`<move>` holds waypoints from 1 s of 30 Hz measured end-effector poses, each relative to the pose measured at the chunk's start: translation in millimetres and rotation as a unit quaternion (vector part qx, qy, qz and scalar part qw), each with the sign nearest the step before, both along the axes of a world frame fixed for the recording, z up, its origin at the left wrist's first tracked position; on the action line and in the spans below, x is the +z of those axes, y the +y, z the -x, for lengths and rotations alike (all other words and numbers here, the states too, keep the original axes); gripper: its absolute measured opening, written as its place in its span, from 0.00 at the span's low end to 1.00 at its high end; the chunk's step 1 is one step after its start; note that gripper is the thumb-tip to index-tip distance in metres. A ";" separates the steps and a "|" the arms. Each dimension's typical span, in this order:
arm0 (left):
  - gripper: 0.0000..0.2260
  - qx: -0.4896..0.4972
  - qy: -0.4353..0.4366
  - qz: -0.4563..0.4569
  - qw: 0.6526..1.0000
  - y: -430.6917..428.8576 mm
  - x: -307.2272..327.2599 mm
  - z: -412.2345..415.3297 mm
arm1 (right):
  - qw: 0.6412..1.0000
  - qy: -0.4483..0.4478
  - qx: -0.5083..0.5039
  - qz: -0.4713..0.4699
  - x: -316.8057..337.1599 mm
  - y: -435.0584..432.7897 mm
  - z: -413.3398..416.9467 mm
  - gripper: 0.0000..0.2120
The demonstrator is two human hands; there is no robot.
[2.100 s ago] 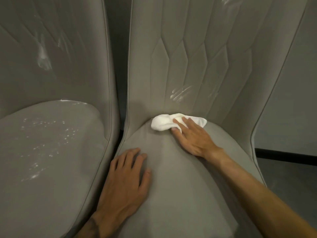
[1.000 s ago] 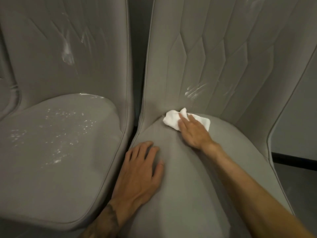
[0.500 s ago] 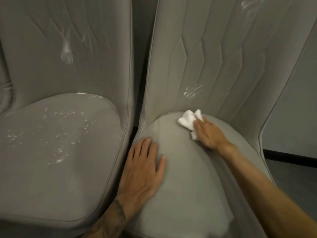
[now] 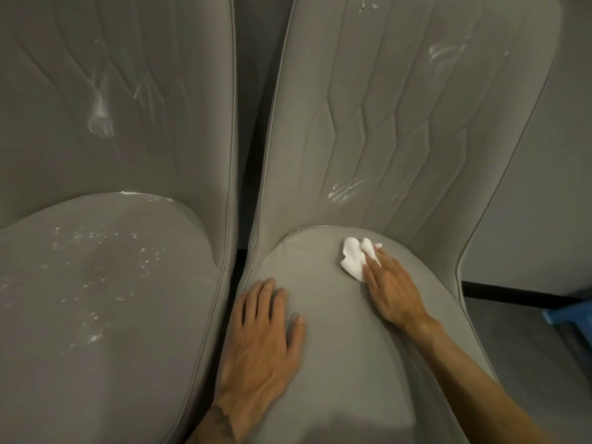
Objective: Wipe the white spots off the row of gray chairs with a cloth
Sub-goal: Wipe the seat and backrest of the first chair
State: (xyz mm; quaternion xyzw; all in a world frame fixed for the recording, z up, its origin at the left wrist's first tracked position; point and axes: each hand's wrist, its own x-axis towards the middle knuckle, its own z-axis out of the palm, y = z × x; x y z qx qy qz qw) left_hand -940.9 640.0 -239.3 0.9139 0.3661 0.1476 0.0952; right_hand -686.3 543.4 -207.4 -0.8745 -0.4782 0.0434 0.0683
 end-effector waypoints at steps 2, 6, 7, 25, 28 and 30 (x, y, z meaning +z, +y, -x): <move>0.25 0.000 -0.004 0.001 1.000 -0.3 2.2 -1.1 | 0.999 0.000 -0.047 -0.004 -3.7 -5.2 7.5 0.26; 0.24 0.010 -0.025 0.008 1.000 -0.1 1.7 -3.5 | 0.996 0.048 -0.061 -0.053 -10.0 26.3 24.7 0.26; 0.24 0.013 -0.025 0.007 1.000 -0.2 1.0 -3.6 | 0.996 0.050 -0.039 -0.059 -10.6 37.2 24.7 0.26; 0.28 0.055 -0.162 -0.103 0.980 106.9 93.8 -95.5 | 0.918 -0.001 -0.071 -0.389 58.5 20.6 -48.8 0.24; 0.31 0.048 -0.174 -0.151 0.972 128.8 117.3 -121.6 | 0.918 -0.186 -0.060 -0.346 86.0 9.9 -92.3 0.25; 0.32 0.048 -0.196 -0.176 0.964 141.5 133.6 -138.9 | 0.919 -0.263 -0.057 -0.288 91.6 12.7 -116.3 0.26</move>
